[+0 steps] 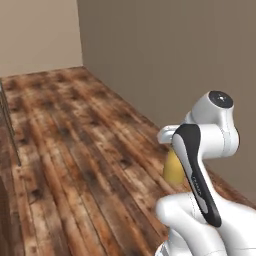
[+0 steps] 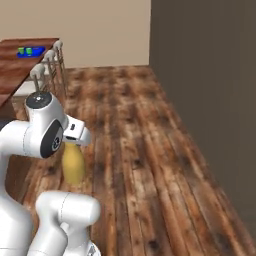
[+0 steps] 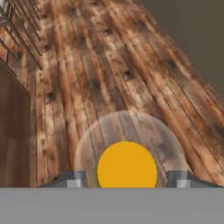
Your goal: There is a tray on the dining counter. Grab the cup, mug, and pitcher and place them on the tray. The pitcher may be placed next to the tray if it cannot fit the tray.
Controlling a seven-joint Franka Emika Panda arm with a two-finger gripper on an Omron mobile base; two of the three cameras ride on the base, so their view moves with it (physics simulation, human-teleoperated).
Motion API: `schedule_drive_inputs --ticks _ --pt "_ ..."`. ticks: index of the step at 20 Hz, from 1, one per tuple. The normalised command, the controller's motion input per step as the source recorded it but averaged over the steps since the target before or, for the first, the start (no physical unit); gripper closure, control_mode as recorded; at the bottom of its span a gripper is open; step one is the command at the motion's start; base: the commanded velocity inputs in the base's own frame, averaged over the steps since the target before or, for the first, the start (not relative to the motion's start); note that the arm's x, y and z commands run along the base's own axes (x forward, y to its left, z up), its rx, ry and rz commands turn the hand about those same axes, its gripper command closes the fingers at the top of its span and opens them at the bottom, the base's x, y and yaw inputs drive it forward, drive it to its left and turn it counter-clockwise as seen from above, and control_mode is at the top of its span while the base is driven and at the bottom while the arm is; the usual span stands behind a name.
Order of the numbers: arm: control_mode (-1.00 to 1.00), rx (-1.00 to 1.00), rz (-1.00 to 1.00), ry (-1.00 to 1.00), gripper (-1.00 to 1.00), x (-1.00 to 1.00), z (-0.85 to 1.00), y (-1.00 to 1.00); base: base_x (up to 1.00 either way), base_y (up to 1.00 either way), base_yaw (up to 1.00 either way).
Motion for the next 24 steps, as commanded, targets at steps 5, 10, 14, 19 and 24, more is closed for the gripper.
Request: schedule_drive_inputs --ticks 5,10,14,19,24 --pt "1.00 0.00 0.00 0.00 1.00 0.00 0.00 0.00 1.00 -0.11 0.53" --pt "1.00 0.00 0.00 0.00 1.00 0.00 0.00 0.00 1.00 -0.33 0.39" --pt "1.00 0.00 0.00 0.00 1.00 0.00 0.00 0.00 1.00 -0.58 0.31" --pt "1.00 0.00 0.00 0.00 1.00 0.00 0.00 0.00 1.00 -0.68 0.27" --pt "1.00 0.00 0.00 0.00 1.00 0.00 0.00 0.00 1.00 -0.81 0.17"
